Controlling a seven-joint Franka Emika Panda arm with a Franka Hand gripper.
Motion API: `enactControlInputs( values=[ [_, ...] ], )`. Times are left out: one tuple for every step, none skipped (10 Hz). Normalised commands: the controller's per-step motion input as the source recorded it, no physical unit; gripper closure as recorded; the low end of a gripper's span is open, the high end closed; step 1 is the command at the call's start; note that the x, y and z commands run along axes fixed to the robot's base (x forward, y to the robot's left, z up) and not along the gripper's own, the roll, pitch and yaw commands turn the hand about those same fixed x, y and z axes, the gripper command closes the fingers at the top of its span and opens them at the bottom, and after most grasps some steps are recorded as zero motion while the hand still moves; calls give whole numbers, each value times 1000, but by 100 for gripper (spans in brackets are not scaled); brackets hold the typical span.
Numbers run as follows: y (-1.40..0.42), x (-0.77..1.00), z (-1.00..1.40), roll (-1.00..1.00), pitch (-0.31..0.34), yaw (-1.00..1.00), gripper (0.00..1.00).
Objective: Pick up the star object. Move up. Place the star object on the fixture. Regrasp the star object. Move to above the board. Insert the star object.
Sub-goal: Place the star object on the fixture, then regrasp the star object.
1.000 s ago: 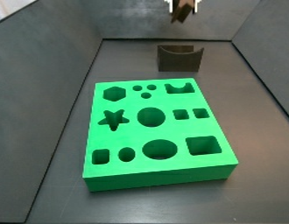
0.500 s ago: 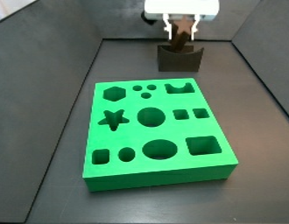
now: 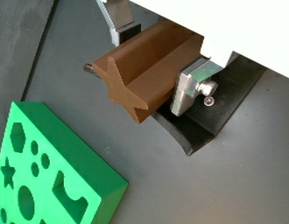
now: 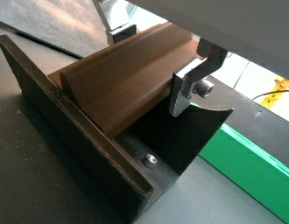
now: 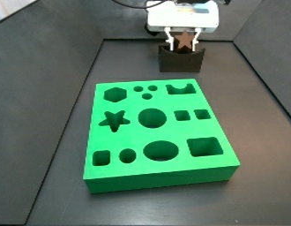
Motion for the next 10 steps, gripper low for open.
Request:
enactControlInputs(
  values=[
    [58, 58, -242, -118, -40, -55, 100],
    [52, 59, -241, -118, -39, -41, 100],
    [-500, 0, -167, 0, 0, 0, 100],
    [0, 0, 0, 0, 0, 0, 0],
    [0, 0, 1000, -9, -20, 32, 0],
    [0, -3, 1000, -8, -18, 37, 0],
    [1, -26, 1000, 12, -5, 44, 0],
    [-2, -34, 1000, 24, 10, 46, 0],
    [3, -39, 1000, 34, 34, 43, 0],
    [4, -37, 875, 34, 56, 35, 0]
  ],
)
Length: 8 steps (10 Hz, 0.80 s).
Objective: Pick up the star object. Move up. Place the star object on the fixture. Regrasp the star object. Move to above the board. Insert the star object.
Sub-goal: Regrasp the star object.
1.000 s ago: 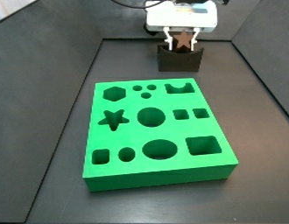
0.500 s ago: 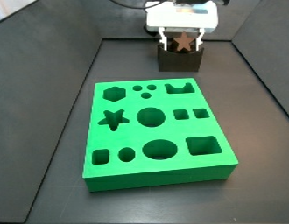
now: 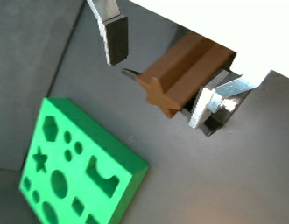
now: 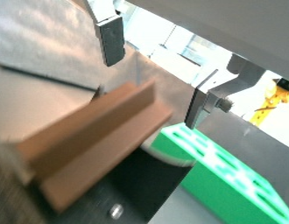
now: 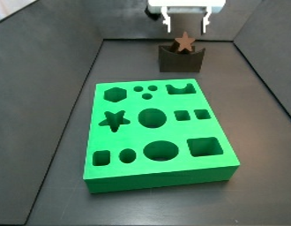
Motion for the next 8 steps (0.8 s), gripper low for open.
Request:
enactControlInputs(
  values=[
    [9, -34, 691, 33, 78, 25, 0],
    [13, -25, 447, 36, 100, 8, 0],
    [10, -23, 256, 41, 108, -6, 0],
    [-801, -117, 908, 1000, 61, 26, 0],
    [-763, -110, 817, 1000, 58, 24, 0],
    [-641, -118, 698, 1000, 47, 24, 0],
    [-433, -114, 455, 1000, 39, 23, 0],
    [-263, -81, 248, 1000, 37, 23, 0]
  ],
)
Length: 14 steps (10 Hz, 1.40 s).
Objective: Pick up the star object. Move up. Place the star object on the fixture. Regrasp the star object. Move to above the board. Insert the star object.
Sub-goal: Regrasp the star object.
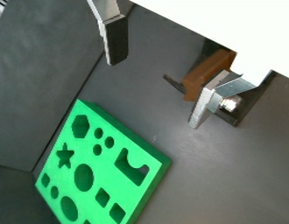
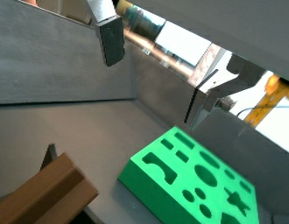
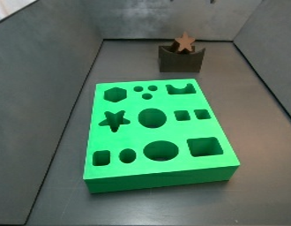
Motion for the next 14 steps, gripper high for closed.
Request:
enactControlInputs(
  values=[
    [-80, -28, 43, 1000, 38, 22, 0],
    [-46, -4, 30, 1000, 41, 22, 0],
    [-37, -6, 35, 1000, 41, 22, 0],
    [-35, -23, 24, 1000, 37, 23, 0],
    [-30, -32, 14, 1000, 31, 23, 0],
    [-29, -36, 11, 1000, 26, 24, 0],
    [-24, -39, 14, 1000, 21, 25, 0],
    [-23, -38, 9, 1000, 15, 26, 0],
    [-23, -31, 5, 1000, 9, 27, 0],
    [-22, -25, 2, 1000, 5, 28, 0],
    [-18, -23, 3, 1000, 3, 30, 0],
    [-17, -19, 10, 1000, 5, 31, 0],
    [-20, -10, 15, 1000, 10, 33, 0],
    [-20, -1, 10, 1000, 12, 35, 0]
  ],
)
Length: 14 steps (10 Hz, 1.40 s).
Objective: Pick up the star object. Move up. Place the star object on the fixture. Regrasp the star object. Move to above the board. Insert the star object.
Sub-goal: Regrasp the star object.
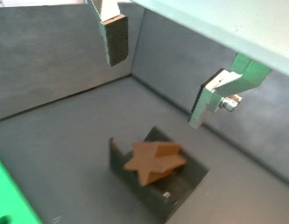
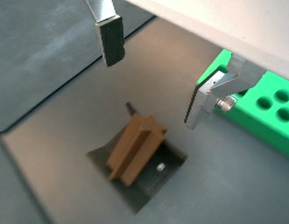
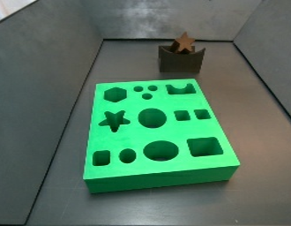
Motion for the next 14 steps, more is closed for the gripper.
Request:
enactControlInputs(
  values=[
    [-21, 16, -7, 1000, 20, 38, 0],
    [-22, 31, -14, 1000, 27, 41, 0],
    [-27, 46, -8, 1000, 41, 46, 0],
    [-28, 65, -8, 1000, 59, 53, 0],
    [-33, 78, -13, 1000, 78, 61, 0],
    [-33, 87, -14, 1000, 101, 73, 0],
    [-39, 96, -15, 1000, 125, 91, 0],
    [-39, 98, -15, 1000, 160, 127, 0],
    [-41, 97, -19, 823, 157, 143, 0],
    [-45, 98, -18, 571, 133, 165, 0],
    [-41, 96, -17, 392, 114, 178, 0],
    [-30, 92, -7, 266, 89, 182, 0],
    [-31, 80, -5, 205, 56, 183, 0],
    [72, 32, -1000, 86, 99, 120, 0]
  ],
)
